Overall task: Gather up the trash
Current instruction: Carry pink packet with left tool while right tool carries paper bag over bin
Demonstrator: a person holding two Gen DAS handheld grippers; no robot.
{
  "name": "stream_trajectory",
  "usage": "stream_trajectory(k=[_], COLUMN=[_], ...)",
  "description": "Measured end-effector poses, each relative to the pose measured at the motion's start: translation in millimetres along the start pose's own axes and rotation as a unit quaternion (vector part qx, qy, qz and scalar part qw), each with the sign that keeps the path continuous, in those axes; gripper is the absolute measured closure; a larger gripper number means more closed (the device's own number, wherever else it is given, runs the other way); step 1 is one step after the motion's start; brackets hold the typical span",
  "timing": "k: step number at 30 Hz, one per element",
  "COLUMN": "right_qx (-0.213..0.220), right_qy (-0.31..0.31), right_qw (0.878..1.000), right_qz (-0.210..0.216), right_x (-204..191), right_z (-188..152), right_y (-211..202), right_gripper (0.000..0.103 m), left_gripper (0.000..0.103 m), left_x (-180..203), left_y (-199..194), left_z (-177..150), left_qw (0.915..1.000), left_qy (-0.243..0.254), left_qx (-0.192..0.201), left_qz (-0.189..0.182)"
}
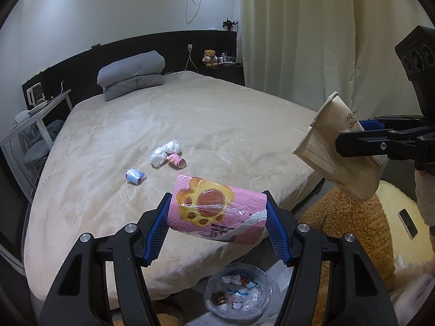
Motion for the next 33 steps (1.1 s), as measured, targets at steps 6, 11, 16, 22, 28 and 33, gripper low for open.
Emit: stream_trajectory(k=[6,11,16,22,28,33], right_qx=[0.004,0.005,-0.006,-0.037,-0.081,-0.117], right_qy=[0.001,0.002,0.008,0.021,0.041,0.052], right_qw=[1.0,1.0,1.0,0.999,0.996,0.992], right_qz=[-0.003,-0.004,-0.002,0.001,0.009,0.012], right_x=[-6.4,-7.5,-2.4,9.9,24.3,34.2], right_z=[-14.7,-18.9,-24.6,-39.2,-57.7,-73.5], right_y=[-16.5,-20.0,-9.0,19.0,59.3,90.3], right_gripper=[0.055,0.055,0.055,0.055,0.055,0.055], left_gripper=[0.04,0.04,0.04,0.04,0.04,0.04], left_x=[12.8,16.9,16.8,14.2,10.2,7.1], left_y=[-16.0,-20.3,-17.1,4.5,38.0,66.8], left_z=[-3.4,-5.7,-8.9,-21.8,-44.8,-66.0], left_qw=[1.0,1.0,1.0,0.9996,0.9974,0.9937], left_qy=[0.007,0.008,0.005,-0.006,-0.023,-0.036], left_qx=[0.005,0.004,0.0,-0.022,-0.061,-0.097], left_qz=[0.0,-0.002,-0.007,-0.017,-0.032,-0.044])
Point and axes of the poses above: each gripper's, at about its wrist camera, not at the fingertips, and y roughly the way its jaws point, x to its right, z to its top, the point moved 5 cm from there along y, roughly the way its jaws point, and after that the axes turned 3 degrees about -y, right-handed, at the moved point
